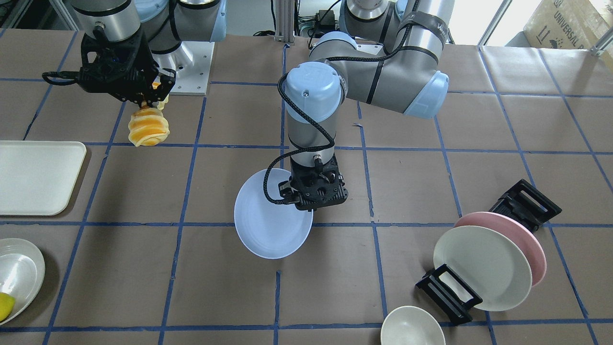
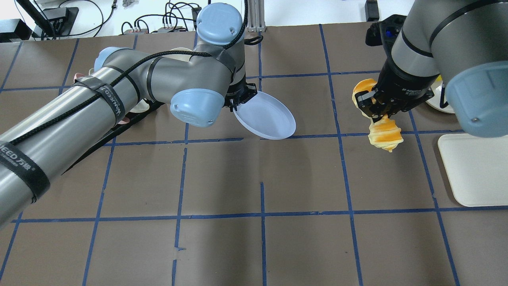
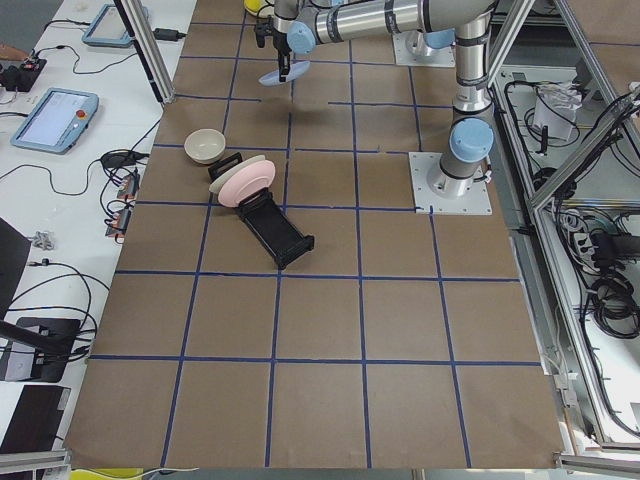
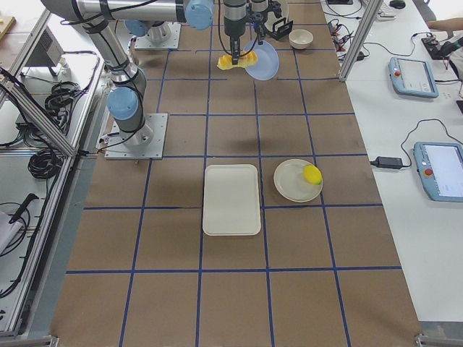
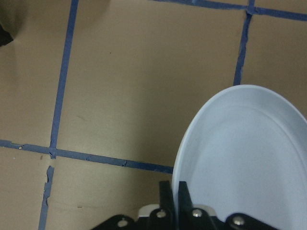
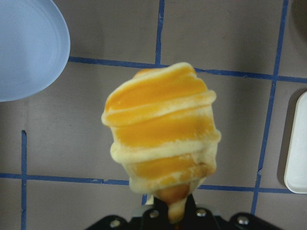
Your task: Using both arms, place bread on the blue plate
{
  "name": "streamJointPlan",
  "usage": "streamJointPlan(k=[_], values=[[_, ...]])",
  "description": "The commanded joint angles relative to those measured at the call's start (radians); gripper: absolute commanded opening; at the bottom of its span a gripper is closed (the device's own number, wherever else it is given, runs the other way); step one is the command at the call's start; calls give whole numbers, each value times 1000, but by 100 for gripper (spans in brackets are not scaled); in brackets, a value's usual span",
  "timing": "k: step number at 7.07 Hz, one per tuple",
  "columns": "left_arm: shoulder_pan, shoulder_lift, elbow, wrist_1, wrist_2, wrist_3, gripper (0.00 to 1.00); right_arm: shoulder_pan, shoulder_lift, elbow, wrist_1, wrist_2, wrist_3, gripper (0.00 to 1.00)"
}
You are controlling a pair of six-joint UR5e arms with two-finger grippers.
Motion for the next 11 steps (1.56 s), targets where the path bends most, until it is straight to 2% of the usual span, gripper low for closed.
streamJointPlan(k=[1, 2, 3, 4, 5, 6, 7, 9, 10, 11], values=[[-23, -26, 0, 13, 31, -39, 20, -1, 0, 3, -2, -9, -12, 7], [-22, -14, -1, 16, 29, -25, 99, -1, 0, 3, -2, -9, -12, 7], [-13, -14, 0, 15, 25, 14, 100, -1, 0, 4, -1, -7, -12, 7], [4, -14, 0, 12, 29, 200, 100, -2, -1, 14, -2, -7, -9, 7], [71, 6, -3, -5, 16, 416, 100, 2, -1, 15, -2, 2, 2, 7], [157, 29, 6, -46, -47, 698, 100, 13, 20, 17, -25, 34, -3, 7], [246, 64, 29, -136, -75, 839, 100, 53, 80, 8, -113, 57, -12, 7], [457, 136, 31, -266, -214, 898, 100, 161, 220, 1, -246, 56, -3, 6], [528, 161, 43, -341, -210, 897, 100, 209, 300, 4, -330, 52, -1, 7], [562, 172, 71, -425, -204, 891, 100, 255, 365, 3, -367, 51, 3, 7]])
